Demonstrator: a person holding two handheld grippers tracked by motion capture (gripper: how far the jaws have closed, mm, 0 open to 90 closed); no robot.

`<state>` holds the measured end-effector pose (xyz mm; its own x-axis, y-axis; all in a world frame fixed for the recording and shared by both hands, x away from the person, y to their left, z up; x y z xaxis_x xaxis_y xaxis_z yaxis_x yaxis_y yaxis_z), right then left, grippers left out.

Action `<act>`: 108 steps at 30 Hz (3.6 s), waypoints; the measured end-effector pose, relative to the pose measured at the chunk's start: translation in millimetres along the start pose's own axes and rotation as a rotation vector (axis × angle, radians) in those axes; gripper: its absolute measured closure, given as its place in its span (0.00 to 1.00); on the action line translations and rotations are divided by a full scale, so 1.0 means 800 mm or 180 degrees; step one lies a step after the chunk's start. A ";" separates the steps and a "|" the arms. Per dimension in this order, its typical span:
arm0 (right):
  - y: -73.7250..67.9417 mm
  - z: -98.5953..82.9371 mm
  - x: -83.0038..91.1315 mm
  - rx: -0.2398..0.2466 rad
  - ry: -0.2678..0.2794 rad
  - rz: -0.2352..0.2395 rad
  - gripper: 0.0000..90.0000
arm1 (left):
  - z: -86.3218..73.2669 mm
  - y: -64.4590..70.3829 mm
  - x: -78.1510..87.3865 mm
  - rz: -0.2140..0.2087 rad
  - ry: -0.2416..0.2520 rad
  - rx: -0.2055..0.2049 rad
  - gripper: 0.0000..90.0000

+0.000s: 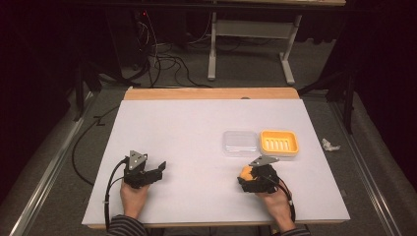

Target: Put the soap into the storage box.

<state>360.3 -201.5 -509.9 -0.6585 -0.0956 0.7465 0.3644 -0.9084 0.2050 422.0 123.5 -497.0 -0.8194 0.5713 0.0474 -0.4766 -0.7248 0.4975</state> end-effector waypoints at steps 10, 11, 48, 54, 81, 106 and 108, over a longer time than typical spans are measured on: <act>0.008 0.001 0.009 -0.0029 0.0115 0.0067 0.29 | 0.000 0.000 0.000 0.0001 -0.0007 0.0005 0.25; 0.008 0.001 0.011 -0.0016 0.0130 0.0065 0.30 | 0.000 0.000 0.000 0.0000 -0.0007 0.0007 0.25; 0.058 0.022 0.052 -0.0179 0.0354 -0.0029 0.31 | 0.000 0.000 -0.001 0.0002 -0.0007 0.0009 0.25; 0.071 0.024 0.055 -0.0239 0.0374 -0.0045 0.31 | 0.000 0.000 -0.001 0.0010 -0.0006 0.0020 0.25; 0.137 0.046 0.063 -0.0425 0.0361 -0.0274 0.31 | 0.000 -0.001 -0.001 0.0025 0.0006 0.0027 0.25; 0.183 0.060 0.027 -0.0578 0.0033 -0.0482 0.31 | 0.001 -0.001 0.000 0.0011 0.0008 0.0025 0.25; 0.185 0.061 0.021 -0.0599 0.0010 -0.0489 0.31 | 0.000 -0.001 0.000 0.0008 0.0000 0.0014 0.25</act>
<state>434.9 -317.7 -436.2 -0.6988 0.0486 0.7137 0.1309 -0.9721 0.1944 422.3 123.9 -497.0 -0.8205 0.5696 0.0487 -0.4733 -0.7245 0.5012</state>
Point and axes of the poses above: each handheld gripper's, and its own axes: x roughly backward along the jaws, z roughly out of its top, y roughly to its right, the point moved 5 cm from there along -x, roughly forward along the jaws, and after that the axes turned 14 degrees about -z, right-handed, at the moved point
